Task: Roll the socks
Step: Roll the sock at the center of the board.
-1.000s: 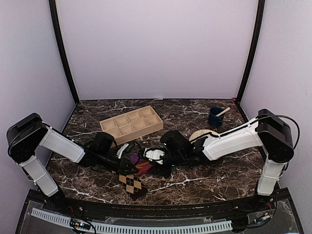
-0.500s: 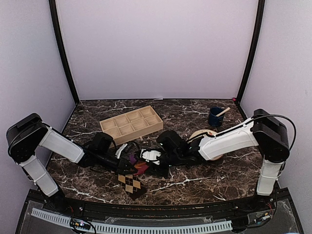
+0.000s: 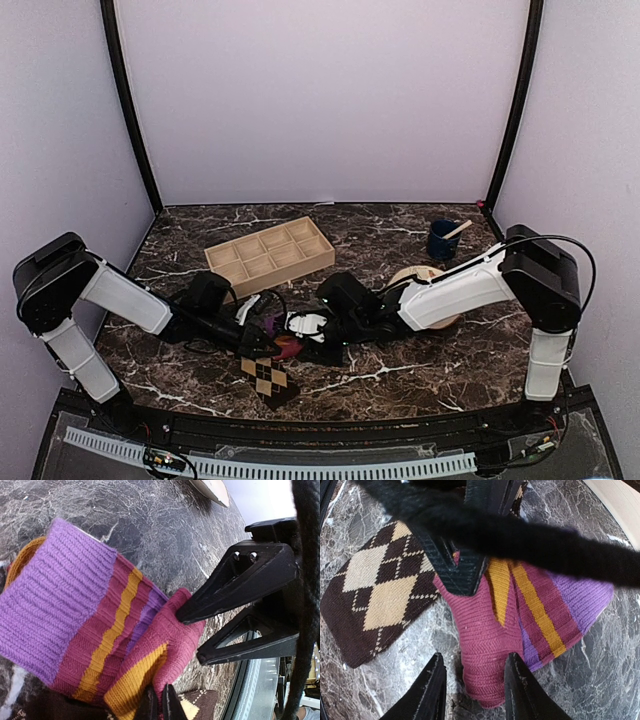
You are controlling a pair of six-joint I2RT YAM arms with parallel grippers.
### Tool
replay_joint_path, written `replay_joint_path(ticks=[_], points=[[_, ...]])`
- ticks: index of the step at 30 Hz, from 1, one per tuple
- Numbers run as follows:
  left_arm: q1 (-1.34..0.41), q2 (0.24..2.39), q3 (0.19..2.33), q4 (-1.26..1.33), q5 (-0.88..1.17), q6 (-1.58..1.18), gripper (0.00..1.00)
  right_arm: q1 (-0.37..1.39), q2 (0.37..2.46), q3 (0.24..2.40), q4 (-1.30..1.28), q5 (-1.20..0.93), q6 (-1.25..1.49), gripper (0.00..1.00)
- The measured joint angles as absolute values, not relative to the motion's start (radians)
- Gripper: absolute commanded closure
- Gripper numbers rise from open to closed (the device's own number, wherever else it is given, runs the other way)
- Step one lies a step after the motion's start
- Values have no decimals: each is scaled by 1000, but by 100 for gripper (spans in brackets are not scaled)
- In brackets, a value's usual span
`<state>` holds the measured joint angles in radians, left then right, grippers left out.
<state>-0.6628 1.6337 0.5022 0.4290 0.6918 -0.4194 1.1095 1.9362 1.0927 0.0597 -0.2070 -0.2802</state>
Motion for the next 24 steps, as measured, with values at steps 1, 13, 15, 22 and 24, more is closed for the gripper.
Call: replay_joint_path(ticks=[1, 13, 15, 22, 24], points=[[-663, 1634, 502, 429, 692, -419, 100, 1110, 1942, 1098, 60, -207, -282, 65], [-654, 1634, 501, 429, 700, -420, 100, 1096, 1985, 1122, 64, -239, -299, 100], [-654, 1634, 501, 429, 700, -422, 100, 1089, 1990, 1132, 51, -259, -299, 100], [-651, 1633, 501, 427, 693, -433, 75, 1069, 2024, 1214, -46, -308, -290, 100], [-651, 1620, 501, 423, 684, -440, 71, 1065, 2025, 1217, -62, -320, -278, 100]])
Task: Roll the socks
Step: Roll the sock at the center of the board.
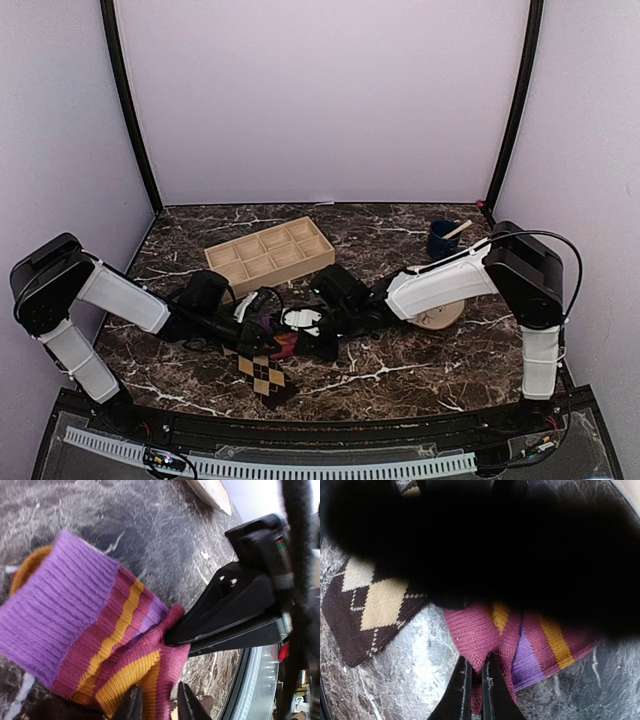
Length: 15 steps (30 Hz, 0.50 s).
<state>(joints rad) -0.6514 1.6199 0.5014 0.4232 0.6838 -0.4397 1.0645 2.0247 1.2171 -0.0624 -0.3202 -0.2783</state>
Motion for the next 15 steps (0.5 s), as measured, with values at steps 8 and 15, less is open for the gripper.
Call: replay_joint_path(ticks=[8, 15], points=[[-651, 1521, 502, 409, 607, -449, 66, 1048, 1999, 1217, -139, -345, -210, 100], [-650, 1468, 502, 410, 562, -445, 65, 1046, 1940, 1188, -234, -338, -116, 100]])
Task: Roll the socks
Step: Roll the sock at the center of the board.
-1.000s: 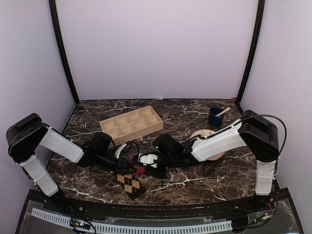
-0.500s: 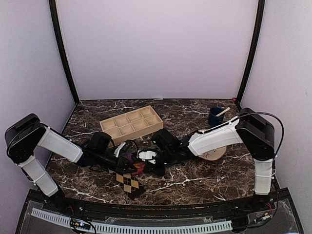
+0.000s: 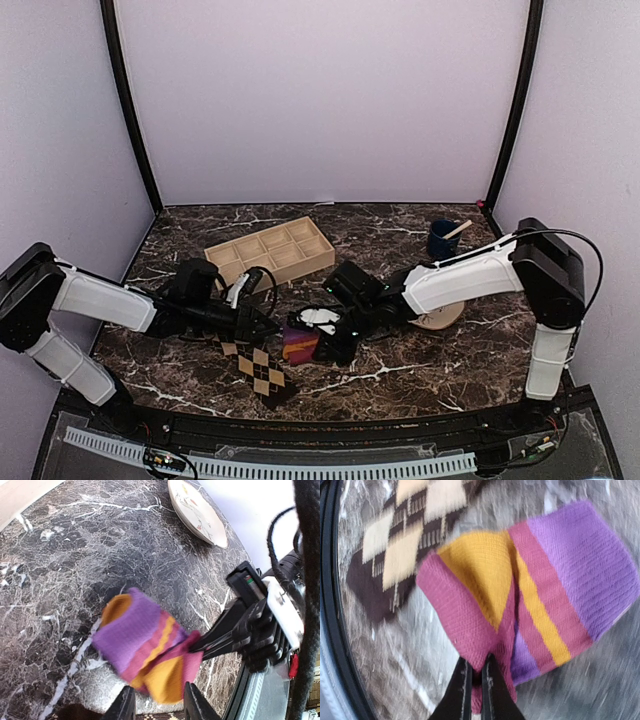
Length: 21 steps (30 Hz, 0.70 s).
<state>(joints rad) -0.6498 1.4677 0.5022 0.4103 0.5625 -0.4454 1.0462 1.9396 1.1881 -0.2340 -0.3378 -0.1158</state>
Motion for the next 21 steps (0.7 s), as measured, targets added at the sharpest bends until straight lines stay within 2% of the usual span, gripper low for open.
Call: replay_joint_path(ticks=[10, 21], points=[[-662, 1502, 503, 413, 560, -428, 66, 1083, 1748, 985, -273, -247, 121, 100], [-732, 1528, 533, 395, 559, -384, 65, 1103, 1828, 1049, -262, -312, 254, 100]])
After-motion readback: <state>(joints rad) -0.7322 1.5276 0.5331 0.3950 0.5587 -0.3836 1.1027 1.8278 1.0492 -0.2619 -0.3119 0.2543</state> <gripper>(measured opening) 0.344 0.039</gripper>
